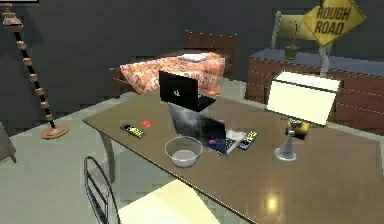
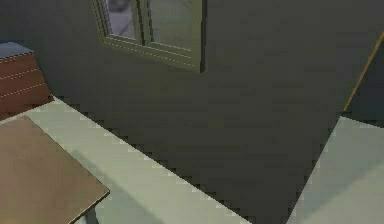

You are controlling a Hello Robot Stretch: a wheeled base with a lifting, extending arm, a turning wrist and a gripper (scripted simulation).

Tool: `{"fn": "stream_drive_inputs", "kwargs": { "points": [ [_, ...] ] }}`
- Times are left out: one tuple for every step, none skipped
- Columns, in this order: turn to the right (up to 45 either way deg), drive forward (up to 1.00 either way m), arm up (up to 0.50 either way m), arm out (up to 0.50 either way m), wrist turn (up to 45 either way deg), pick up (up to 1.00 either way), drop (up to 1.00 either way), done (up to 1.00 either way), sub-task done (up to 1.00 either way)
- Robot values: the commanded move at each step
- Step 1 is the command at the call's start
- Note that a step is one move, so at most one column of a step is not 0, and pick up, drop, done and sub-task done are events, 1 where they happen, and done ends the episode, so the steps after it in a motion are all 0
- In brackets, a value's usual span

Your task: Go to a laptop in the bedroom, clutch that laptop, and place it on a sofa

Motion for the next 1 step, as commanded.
{"fn": "stream_drive_inputs", "kwargs": {
  "points": [
    [3.0,0.0,0.0,0.0,0.0,0.0,0.0,0.0,0.0]
  ]
}}
